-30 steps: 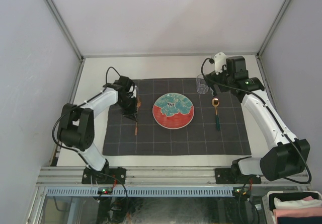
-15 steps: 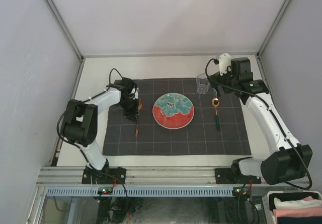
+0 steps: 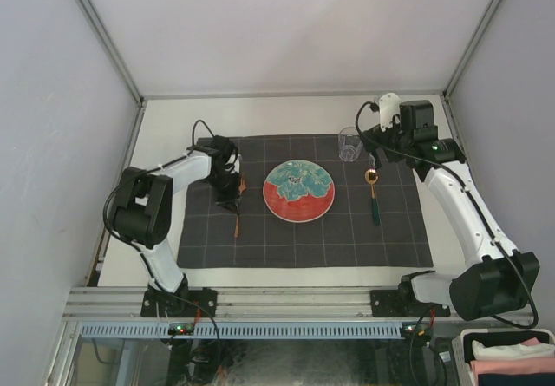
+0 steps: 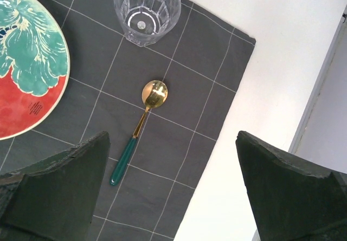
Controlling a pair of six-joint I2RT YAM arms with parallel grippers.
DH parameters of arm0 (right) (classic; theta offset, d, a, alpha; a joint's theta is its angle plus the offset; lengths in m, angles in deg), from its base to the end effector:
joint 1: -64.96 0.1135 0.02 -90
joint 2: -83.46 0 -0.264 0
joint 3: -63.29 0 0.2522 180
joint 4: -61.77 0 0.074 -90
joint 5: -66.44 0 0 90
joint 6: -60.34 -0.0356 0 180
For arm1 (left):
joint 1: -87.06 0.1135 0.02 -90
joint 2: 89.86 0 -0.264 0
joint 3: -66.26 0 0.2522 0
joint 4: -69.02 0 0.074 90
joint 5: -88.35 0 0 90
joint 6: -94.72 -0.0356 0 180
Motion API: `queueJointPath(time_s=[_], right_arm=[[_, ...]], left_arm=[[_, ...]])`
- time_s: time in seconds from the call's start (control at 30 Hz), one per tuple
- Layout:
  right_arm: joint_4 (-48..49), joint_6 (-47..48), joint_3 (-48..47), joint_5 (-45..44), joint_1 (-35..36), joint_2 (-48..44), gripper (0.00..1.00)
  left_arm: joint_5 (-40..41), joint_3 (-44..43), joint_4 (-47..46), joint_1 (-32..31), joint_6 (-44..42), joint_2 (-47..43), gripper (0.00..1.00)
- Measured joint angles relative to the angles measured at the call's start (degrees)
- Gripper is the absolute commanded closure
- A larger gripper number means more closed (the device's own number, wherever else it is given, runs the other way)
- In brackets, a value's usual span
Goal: Set the dinner table for one person
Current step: Place the fork on the napkin.
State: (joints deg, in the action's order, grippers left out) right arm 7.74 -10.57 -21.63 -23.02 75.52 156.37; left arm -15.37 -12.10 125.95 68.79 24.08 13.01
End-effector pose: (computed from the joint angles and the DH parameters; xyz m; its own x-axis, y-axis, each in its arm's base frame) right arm 0.2659 0.0499 0.3450 -0.5597 -0.4370 -0.7041 -0.3949 0.8876 -0.2370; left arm 0.3054 -0.1097 0.1589 -0.9980 -0.0097 -0.0627 0.0077 0.9627 -0.2706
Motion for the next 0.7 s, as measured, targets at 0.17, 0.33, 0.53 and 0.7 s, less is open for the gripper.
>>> queueJointPath(time_s=[0.17,0.33,0.53,0.7], right_arm=[[0.0,0.0,0.0,0.0,0.0,-0.3,0.00],[0.2,0.0,0.1,0.2,0.0,-0.3,0.00],[0.2,0.0,0.4,0.5,0.0,-0.3,0.00],[0.2,0.0,0.4,0.5,0.0,-0.4,0.00]], left_arm=[[0.0,-1.2,0.2,0.0,0.0,0.3,1.00],[0.0,-3.6,0.4,0.0,-0.3,0.3,1.00],[0.5,-3.8,0.8,0.0,-0.5,0.3,1.00],[1.2,-4.2,1.1,0.0,-0.8,0.5,1.00]])
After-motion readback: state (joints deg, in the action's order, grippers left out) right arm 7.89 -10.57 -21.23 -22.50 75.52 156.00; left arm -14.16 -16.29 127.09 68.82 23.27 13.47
